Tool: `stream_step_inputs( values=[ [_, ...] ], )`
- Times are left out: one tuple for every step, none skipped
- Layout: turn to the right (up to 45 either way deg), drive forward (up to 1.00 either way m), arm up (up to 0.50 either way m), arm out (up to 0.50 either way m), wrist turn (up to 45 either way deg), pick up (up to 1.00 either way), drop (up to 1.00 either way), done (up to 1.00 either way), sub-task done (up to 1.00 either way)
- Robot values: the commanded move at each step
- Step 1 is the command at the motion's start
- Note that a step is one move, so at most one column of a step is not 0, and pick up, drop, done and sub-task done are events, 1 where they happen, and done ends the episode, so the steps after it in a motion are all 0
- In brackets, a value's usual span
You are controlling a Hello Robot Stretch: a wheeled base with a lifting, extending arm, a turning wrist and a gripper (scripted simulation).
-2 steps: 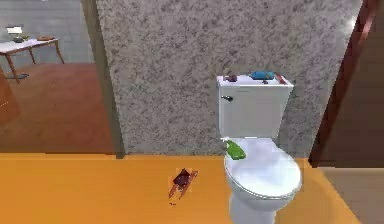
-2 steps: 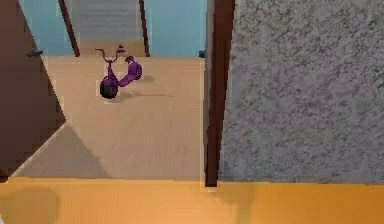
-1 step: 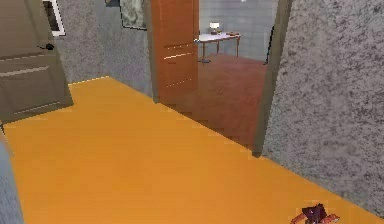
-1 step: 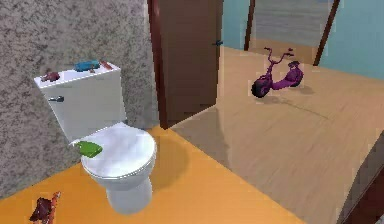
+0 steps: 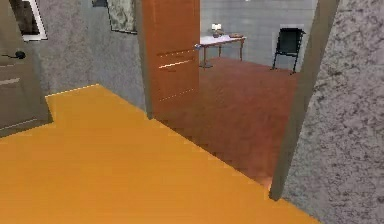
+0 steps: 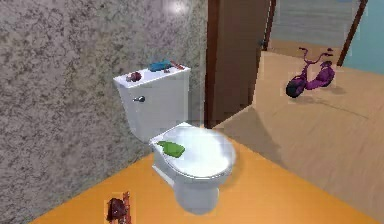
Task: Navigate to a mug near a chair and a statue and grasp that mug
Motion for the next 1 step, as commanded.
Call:
stream_step_inputs(
  values=[
    [-45.0,0.0,0.0,0.0,0.0,0.0,0.0,0.0,0.0]
  ],
)
